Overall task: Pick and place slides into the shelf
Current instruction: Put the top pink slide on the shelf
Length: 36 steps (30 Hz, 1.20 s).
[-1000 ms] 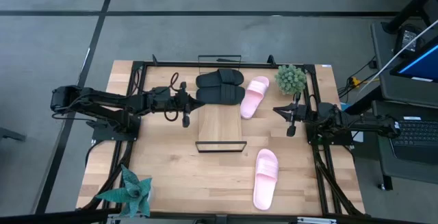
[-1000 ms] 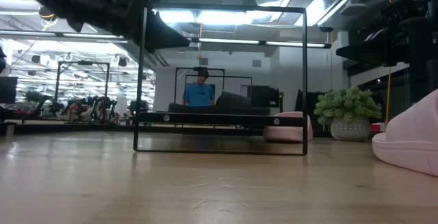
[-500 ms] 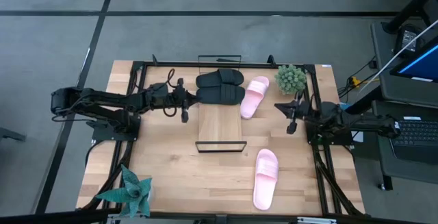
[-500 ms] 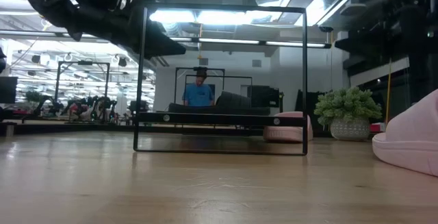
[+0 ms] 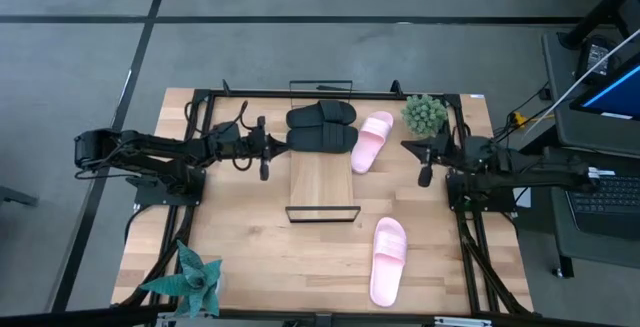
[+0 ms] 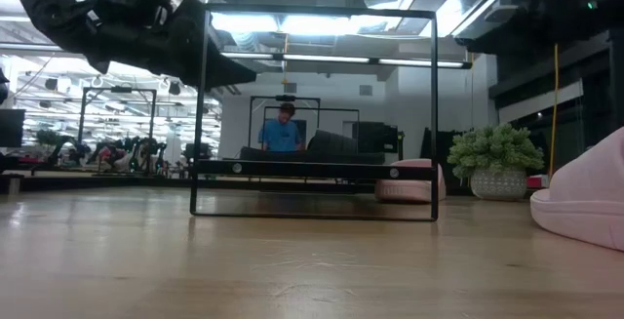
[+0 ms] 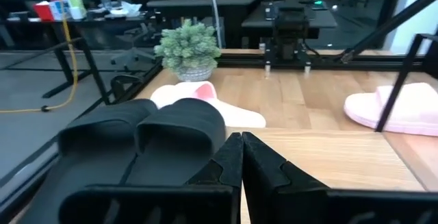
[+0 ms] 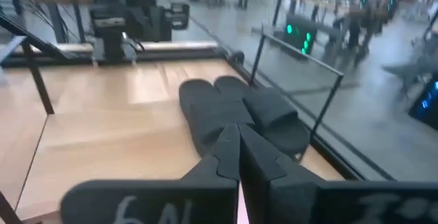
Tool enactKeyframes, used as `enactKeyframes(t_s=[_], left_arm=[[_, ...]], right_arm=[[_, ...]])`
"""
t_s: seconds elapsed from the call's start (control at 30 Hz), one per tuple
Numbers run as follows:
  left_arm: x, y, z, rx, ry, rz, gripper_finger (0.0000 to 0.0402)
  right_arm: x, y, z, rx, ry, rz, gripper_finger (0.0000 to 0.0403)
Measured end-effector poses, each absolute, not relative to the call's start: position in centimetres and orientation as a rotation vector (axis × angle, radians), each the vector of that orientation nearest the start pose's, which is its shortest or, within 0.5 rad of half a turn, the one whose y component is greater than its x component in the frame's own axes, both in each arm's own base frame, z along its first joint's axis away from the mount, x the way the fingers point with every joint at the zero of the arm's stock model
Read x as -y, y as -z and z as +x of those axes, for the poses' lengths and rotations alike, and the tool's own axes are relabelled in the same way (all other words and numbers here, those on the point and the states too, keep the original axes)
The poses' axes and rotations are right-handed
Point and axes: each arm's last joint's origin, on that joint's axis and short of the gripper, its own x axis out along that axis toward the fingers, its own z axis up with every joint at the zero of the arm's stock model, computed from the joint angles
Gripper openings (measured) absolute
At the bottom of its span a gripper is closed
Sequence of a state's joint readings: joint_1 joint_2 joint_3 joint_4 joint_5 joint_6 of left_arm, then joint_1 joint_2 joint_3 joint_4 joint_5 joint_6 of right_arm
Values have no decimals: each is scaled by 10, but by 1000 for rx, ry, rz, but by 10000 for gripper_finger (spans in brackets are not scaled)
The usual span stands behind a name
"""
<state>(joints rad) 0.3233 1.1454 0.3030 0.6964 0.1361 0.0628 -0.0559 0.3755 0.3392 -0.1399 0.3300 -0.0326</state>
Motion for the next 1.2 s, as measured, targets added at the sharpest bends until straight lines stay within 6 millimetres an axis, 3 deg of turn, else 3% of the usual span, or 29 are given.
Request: enactKeyframes(t_s=[0.4,0.77,0.93,1.2], left_arm=[[-63,-187,205,-150,-166,27,0],[-63,-186,204,-154,-165,26,0],[-63,-186,204,-155,-164,25,0],[-63,-186,204,-154,-164,19,0]], right_arm=[[20,-293,153,-596,448,-82,6],[36,-357,170,-668,477,-74,5],[59,-363,177,-686,425,-21,4],[122,-338,188,-770,315,138,4]])
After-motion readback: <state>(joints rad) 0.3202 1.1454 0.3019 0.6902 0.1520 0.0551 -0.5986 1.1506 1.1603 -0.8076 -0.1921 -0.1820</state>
